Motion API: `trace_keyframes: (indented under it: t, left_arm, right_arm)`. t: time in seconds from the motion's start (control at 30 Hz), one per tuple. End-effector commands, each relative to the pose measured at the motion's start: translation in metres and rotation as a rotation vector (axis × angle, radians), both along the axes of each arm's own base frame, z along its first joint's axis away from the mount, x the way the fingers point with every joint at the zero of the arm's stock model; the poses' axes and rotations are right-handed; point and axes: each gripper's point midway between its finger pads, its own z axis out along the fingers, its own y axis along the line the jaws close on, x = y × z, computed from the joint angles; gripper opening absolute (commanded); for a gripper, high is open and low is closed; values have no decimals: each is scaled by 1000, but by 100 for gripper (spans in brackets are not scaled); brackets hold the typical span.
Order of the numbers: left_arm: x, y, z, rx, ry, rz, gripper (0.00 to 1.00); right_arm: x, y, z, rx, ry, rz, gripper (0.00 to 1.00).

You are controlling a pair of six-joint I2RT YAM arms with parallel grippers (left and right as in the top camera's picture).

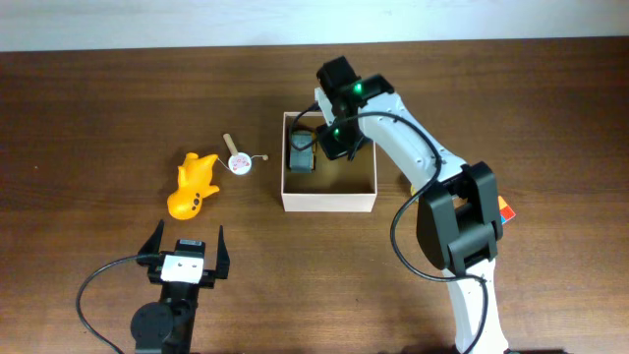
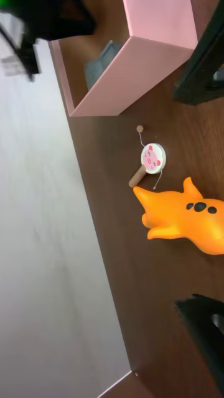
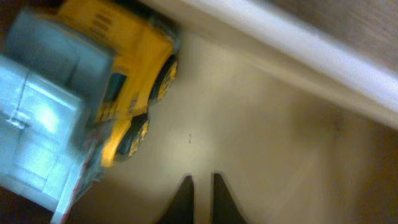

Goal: Pack container
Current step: 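Raise the right gripper and move it over the colour cube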

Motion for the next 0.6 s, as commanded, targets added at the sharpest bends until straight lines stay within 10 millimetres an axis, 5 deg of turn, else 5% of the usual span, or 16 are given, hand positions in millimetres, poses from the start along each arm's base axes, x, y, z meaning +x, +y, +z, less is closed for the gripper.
trace_keyframes:
  t: [0.0, 0.2, 0.37, 0.57]
  left_arm:
    - [0, 2, -1, 16, 1, 6, 99]
    - [0, 2, -1, 16, 1, 6, 99]
    - [0, 2, -1, 16, 1, 6, 99]
    - [0, 2, -1, 16, 1, 6, 99]
  right_arm:
    - [8, 13, 47, 36, -58, 20, 26]
    - [-8, 3, 108, 39, -46, -18, 53]
    - [0, -32, 140, 38, -75, -139, 98]
    - [11, -110, 136, 9, -16, -318, 99]
